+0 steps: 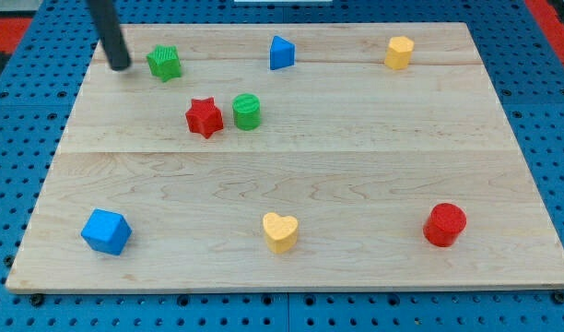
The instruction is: Move the green star close to the green circle
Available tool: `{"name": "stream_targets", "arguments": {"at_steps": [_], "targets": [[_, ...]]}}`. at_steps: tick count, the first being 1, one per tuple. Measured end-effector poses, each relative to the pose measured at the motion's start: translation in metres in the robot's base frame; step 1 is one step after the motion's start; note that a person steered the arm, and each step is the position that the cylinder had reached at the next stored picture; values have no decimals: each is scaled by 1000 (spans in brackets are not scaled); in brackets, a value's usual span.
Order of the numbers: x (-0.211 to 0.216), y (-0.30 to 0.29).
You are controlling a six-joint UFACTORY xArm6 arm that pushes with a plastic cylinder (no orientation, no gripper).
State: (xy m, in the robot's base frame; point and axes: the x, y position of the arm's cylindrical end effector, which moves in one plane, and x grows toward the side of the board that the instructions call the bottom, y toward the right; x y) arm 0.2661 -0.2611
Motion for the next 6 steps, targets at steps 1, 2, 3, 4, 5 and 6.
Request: {"name": "stream_targets", "arguments": {"at_steps": [1,2,3,4,5,6], "targets": [[-20,31],[19,81],[50,133],[20,135],[5,158],[21,151]]}}
